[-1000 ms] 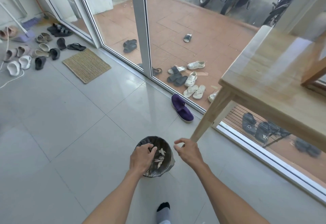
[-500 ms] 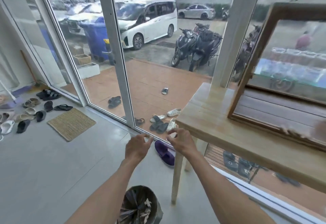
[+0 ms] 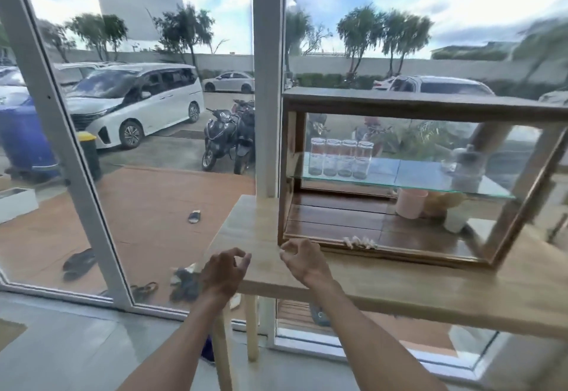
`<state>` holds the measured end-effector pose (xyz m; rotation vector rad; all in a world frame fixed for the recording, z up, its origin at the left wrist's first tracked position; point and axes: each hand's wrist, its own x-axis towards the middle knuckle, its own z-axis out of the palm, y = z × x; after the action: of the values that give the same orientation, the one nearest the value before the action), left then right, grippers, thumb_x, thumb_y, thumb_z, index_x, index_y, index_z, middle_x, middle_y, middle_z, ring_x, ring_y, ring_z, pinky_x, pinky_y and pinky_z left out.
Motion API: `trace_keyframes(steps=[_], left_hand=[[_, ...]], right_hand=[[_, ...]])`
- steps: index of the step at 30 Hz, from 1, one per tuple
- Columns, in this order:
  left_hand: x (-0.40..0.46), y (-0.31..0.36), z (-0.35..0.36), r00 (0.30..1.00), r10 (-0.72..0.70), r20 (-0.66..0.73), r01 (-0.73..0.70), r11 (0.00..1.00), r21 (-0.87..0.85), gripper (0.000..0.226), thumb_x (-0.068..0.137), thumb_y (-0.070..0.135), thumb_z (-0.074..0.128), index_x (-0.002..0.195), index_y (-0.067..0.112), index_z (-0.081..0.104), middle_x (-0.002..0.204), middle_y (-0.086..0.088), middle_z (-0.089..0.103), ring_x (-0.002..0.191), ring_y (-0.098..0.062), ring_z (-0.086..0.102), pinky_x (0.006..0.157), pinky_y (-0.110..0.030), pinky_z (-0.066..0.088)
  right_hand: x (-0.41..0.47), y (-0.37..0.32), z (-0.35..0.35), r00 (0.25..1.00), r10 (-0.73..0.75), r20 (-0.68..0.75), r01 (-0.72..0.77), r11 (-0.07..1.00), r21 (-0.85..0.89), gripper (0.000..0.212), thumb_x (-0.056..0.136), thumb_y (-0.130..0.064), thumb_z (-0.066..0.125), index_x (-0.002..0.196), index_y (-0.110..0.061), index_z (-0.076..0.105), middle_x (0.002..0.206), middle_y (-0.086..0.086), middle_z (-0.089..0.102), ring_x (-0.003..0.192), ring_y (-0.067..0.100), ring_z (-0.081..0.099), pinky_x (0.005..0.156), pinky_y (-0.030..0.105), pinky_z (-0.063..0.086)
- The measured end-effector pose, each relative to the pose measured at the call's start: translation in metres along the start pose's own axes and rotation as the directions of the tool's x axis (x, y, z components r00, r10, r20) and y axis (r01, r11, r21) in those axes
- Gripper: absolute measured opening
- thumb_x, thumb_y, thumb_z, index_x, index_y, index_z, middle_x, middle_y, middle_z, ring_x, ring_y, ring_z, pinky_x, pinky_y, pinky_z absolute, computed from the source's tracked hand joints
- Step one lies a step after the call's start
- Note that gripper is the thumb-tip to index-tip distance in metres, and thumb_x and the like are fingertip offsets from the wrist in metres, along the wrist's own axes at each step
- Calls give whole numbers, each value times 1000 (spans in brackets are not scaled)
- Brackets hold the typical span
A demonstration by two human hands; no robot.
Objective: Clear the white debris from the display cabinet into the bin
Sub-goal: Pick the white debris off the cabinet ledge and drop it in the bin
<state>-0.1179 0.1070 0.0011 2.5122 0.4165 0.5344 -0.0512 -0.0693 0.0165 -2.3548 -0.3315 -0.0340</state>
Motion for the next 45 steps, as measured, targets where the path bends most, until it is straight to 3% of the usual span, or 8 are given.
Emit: trace_keyframes(steps=[3,8,11,16,20,27,32,45], left_hand=[[5,36,31,997,60,42,-58,997,-45,30,91,48,57,103,25,72,82,1,73,76,-17,68,67,-32,54],[8,91,74,990,122,68,-113,986,-121,28,90,46,58,99,23,73,87,-2,74,87,-25,68,69,-32,47],[10,120,98,992,112,56,-101,981,-164,30,91,46,56,93,20,73,91,-1,74,88,-25,67,66,-30,44],[15,158,131,996,75,39,-65,975,-212,30,88,50,57,90,24,71,87,1,74,86,-23,68,69,-33,51],[17,176,148,995,96,-7,-96,979,-180,32,87,51,60,102,25,72,88,-2,75,89,-22,70,69,-31,49],[23,189,171,999,46,3,-44,986,-159,34,84,58,60,95,27,71,90,1,75,87,-20,70,66,-30,50],[29,202,182,1000,5,27,-1,987,-162,37,82,61,57,82,25,68,85,2,74,85,-20,69,67,-31,53],[31,215,188,1000,-13,-2,12,994,-110,29,83,50,65,87,23,72,85,1,74,84,-20,69,67,-31,53]], right_hand=[[0,31,-35,994,79,-69,-80,997,-5,23,88,-38,64,102,-23,74,107,0,73,103,20,66,81,26,49],[-4,76,-76,946,183,-269,-191,981,-7,22,91,-34,62,92,-16,74,104,4,70,99,24,64,81,32,51],[-3,97,-92,900,252,-357,-263,965,18,29,89,-43,62,101,-20,75,106,4,73,99,27,67,75,30,51],[6,117,-104,872,254,-418,-303,951,-55,25,88,-37,66,101,-17,74,98,9,75,95,30,69,75,36,56],[17,128,-103,881,246,-405,-312,944,-105,30,87,-37,66,106,-15,73,101,11,75,99,31,69,79,37,55],[32,146,-95,900,190,-393,-306,916,-259,35,90,-47,53,91,-16,68,90,9,74,89,31,70,72,37,55],[39,151,-92,899,181,-400,-292,927,-237,39,91,-50,53,92,-15,70,90,10,73,89,33,70,71,38,54],[41,160,-97,888,204,-413,-301,935,-186,34,85,-50,63,95,-19,74,90,9,75,90,32,71,71,36,55]])
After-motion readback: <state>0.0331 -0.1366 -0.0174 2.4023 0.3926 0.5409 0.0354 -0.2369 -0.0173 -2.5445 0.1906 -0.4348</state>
